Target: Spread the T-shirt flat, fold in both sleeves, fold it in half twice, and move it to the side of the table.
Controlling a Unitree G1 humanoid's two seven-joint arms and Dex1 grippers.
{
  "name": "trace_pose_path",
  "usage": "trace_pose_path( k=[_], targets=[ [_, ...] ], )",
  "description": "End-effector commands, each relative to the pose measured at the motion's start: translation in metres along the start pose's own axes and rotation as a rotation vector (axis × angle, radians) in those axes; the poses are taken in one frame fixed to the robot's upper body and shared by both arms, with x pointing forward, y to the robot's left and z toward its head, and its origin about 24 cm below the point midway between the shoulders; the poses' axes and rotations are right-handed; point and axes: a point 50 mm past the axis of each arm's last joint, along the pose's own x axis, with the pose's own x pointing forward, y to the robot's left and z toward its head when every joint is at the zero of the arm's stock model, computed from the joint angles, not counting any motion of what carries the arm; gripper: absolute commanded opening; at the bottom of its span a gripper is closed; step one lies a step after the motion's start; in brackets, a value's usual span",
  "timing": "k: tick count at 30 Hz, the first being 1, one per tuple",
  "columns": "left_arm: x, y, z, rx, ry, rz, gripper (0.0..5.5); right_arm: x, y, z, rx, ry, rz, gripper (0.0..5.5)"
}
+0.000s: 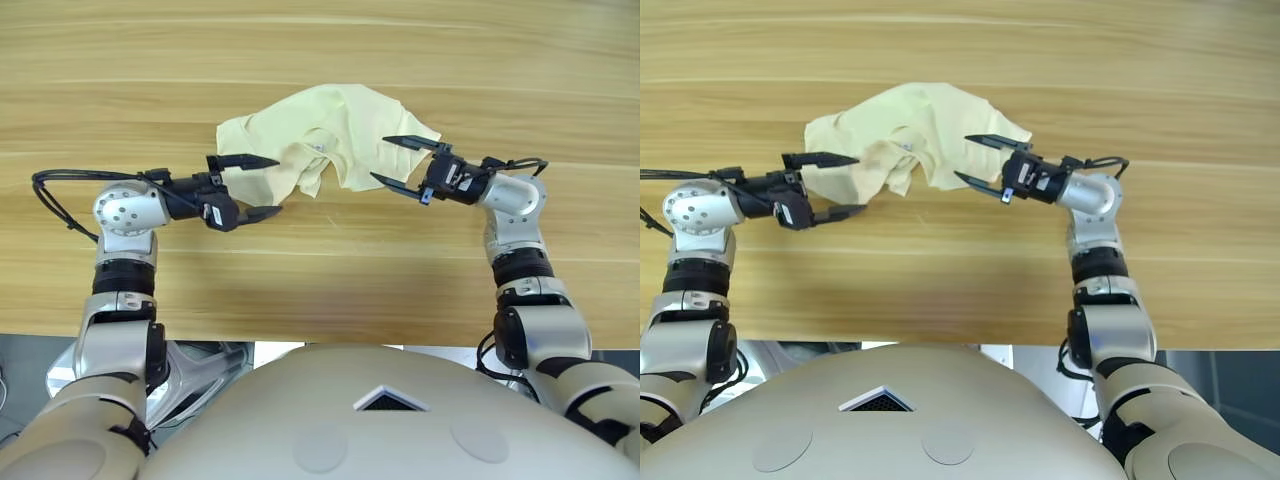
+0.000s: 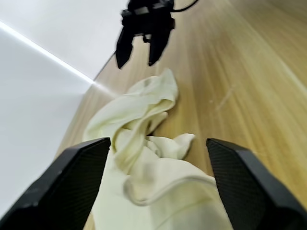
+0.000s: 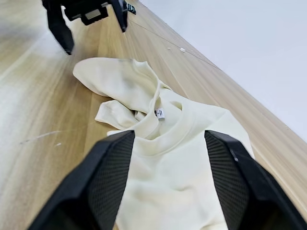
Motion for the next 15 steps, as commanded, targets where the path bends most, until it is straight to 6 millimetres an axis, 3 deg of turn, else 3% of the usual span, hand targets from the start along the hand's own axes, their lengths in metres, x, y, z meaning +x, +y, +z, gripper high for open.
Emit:
trace_pose_path(
  k=[1, 15],
  targets=[
    [0.003, -0.006, 0.002, 0.011, 0.015, -0.017, 3.71, 0.000, -0.007, 0.007, -0.055, -0.023, -0.007, 2.69],
    [0.002, -0.002, -0.007, -0.020, 0.062, 0.046, 3.71, -0.004, 0.002, 0.021, -0.078, -0.095, 0.034, 2.69]
  ],
)
